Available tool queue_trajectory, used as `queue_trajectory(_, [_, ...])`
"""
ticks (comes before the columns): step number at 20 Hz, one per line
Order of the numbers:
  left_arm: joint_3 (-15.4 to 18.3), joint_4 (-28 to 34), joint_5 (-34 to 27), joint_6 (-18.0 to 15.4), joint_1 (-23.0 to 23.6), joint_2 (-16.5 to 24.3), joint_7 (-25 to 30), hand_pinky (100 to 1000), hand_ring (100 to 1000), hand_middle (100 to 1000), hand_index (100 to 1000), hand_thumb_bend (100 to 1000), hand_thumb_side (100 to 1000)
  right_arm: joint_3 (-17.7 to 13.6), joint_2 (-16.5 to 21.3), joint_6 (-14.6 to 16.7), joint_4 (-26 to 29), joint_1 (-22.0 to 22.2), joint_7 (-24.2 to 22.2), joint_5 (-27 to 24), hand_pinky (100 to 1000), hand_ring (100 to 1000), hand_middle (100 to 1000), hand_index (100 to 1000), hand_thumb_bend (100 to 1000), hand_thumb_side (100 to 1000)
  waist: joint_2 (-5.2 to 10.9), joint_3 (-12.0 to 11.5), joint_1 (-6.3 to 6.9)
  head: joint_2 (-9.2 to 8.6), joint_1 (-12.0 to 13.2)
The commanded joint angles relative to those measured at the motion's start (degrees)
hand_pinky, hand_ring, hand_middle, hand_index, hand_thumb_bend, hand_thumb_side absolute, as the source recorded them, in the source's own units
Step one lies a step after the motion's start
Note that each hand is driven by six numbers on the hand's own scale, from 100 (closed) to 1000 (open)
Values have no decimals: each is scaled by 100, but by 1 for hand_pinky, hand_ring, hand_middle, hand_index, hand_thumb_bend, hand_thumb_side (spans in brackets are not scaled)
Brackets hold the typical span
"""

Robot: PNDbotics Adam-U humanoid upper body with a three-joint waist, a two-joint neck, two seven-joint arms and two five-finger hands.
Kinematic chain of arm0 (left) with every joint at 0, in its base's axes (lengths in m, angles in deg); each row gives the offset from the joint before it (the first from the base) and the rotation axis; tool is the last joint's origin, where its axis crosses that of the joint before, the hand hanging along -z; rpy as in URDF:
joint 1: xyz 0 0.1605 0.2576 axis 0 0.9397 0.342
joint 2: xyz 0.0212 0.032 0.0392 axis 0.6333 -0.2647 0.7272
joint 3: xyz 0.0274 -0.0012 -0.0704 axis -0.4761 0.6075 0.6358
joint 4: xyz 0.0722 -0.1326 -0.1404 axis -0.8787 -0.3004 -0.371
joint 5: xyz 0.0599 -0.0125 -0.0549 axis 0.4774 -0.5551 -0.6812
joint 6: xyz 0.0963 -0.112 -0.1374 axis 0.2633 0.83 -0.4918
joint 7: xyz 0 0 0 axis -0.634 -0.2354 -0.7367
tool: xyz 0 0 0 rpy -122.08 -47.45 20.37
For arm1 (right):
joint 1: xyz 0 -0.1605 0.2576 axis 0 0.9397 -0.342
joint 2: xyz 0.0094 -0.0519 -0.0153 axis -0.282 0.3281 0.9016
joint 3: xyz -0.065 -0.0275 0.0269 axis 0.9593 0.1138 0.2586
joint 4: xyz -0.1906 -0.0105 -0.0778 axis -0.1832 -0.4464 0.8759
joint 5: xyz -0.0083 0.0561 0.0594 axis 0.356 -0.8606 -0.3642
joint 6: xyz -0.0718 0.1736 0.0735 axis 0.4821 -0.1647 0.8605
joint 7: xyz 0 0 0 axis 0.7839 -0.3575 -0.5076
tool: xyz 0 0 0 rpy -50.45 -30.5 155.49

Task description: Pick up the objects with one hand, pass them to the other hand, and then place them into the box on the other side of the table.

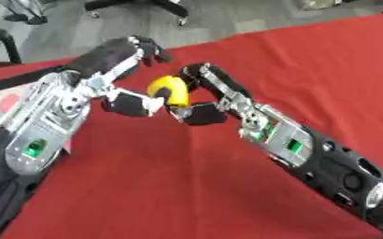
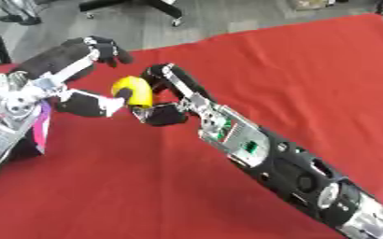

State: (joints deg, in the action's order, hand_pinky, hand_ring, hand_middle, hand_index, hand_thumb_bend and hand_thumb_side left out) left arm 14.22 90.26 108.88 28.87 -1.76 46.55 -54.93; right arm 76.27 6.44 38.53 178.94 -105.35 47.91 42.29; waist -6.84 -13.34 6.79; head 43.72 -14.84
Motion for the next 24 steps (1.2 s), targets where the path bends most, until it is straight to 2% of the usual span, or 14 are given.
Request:
queue_trajectory(1, [61, 73, 26, 46, -71, 57, 133, 781, 716, 688, 775, 399, 221, -33, 87, 23, 146, -84, 31, 208, 704, 684, 429, 557, 215, 100, 86, -1, 41, -8, -5])
queue_trajectory(5, [91, 177, -76, 114, -51, 114, 346, 785, 712, 684, 773, 377, 236, -42, 98, -26, 67, -62, 45, 467, 704, 683, 428, 557, 217, 100, 89, -1, 45, 2, -11])
queue_trajectory(11, [96, 362, -341, 199, -31, 192, 495, 788, 709, 681, 771, 367, 237, -51, 93, 14, -61, -52, 83, 533, 704, 683, 427, 557, 216, 100, 78, 2, 48, 2, -18])
queue_trajectory(24, [74, 313, -310, 252, -11, 113, 417, 785, 707, 679, 772, 364, 225, -24, 76, 99, -61, -47, 80, 530, 703, 682, 426, 559, 214, 100, 51, 18, 46, -26, -25])
